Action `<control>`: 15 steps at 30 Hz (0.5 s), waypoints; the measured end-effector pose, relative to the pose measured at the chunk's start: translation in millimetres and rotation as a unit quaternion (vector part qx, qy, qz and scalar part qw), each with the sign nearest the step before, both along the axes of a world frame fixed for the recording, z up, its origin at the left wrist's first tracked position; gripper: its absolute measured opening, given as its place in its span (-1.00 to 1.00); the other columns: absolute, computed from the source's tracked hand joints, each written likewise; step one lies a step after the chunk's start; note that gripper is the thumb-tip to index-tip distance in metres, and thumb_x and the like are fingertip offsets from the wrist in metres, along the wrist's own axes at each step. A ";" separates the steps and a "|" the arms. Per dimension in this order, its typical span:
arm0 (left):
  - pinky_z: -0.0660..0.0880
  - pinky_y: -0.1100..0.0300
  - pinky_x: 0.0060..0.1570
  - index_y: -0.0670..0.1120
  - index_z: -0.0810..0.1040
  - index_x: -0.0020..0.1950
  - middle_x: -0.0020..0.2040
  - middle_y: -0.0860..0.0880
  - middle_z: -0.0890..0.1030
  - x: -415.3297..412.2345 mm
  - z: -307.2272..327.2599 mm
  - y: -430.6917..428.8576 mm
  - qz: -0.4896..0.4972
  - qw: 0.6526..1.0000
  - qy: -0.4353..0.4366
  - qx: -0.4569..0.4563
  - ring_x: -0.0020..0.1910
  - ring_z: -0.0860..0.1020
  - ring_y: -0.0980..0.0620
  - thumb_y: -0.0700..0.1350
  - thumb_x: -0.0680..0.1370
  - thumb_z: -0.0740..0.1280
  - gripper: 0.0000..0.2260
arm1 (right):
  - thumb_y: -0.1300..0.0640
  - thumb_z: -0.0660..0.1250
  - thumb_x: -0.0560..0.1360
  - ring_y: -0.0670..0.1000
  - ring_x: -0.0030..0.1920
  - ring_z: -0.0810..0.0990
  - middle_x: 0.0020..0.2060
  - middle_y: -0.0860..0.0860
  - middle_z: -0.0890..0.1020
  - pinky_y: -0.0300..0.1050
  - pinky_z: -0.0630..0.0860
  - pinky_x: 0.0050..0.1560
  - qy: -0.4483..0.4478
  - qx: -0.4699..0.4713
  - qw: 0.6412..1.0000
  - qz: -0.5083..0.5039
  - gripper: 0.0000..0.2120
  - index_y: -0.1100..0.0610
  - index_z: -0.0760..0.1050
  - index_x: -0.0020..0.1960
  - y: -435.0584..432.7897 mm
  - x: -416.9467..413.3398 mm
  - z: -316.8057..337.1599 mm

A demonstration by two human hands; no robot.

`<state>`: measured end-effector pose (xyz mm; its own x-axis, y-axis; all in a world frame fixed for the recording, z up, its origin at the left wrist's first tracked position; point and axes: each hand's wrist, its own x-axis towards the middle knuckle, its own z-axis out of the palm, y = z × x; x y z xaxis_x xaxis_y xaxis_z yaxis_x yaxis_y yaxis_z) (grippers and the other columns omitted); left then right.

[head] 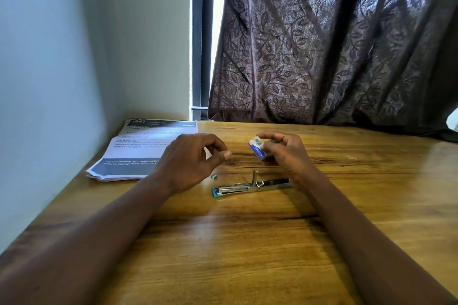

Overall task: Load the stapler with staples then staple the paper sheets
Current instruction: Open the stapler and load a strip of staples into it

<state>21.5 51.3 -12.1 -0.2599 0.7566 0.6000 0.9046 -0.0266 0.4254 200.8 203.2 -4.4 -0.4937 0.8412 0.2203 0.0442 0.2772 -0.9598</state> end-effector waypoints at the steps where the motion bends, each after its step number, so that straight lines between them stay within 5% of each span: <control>1: 0.50 0.18 -0.21 0.14 0.68 0.00 -0.16 0.23 0.66 -1.5 0.3 -0.1 0.008 1.000 0.014 -0.006 -0.27 0.58 0.21 0.15 0.55 0.41 -0.87 | 0.31 0.35 0.52 -0.04 -0.22 0.63 -0.09 0.08 0.72 -0.13 0.60 -0.20 -0.050 0.037 0.998 -0.025 -0.75 0.09 0.68 0.12 1.6 1.3 -1.8; 8: 0.49 0.18 -0.18 0.12 0.67 0.02 -0.11 0.21 0.65 -9.3 -3.7 2.2 0.000 0.999 0.023 -0.028 -0.27 0.57 0.19 0.08 0.56 0.42 -0.90 | 0.06 0.45 0.45 -0.07 -0.16 0.67 -0.18 -0.05 0.70 -0.03 0.66 -0.09 -0.256 0.220 0.937 -0.095 -0.77 0.02 0.64 0.11 4.9 4.3 -6.7; 15: 0.52 0.14 -0.13 0.12 0.66 0.06 -0.09 0.19 0.62 -14.4 -5.9 5.9 -0.021 0.995 0.062 -0.072 -0.20 0.55 0.20 0.10 0.55 0.42 -0.86 | -0.16 0.38 0.46 0.01 -0.02 0.63 -0.06 -0.02 0.71 0.09 0.62 0.04 -0.384 0.250 0.884 -0.098 -0.69 0.02 0.67 0.05 18.0 9.6 -9.4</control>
<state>7.1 57.2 -18.0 -0.1569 0.8457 0.5101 0.9499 -0.0122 0.3124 210.4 221.2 -13.8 -0.5149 0.8193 0.2522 0.7227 0.5731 -0.3862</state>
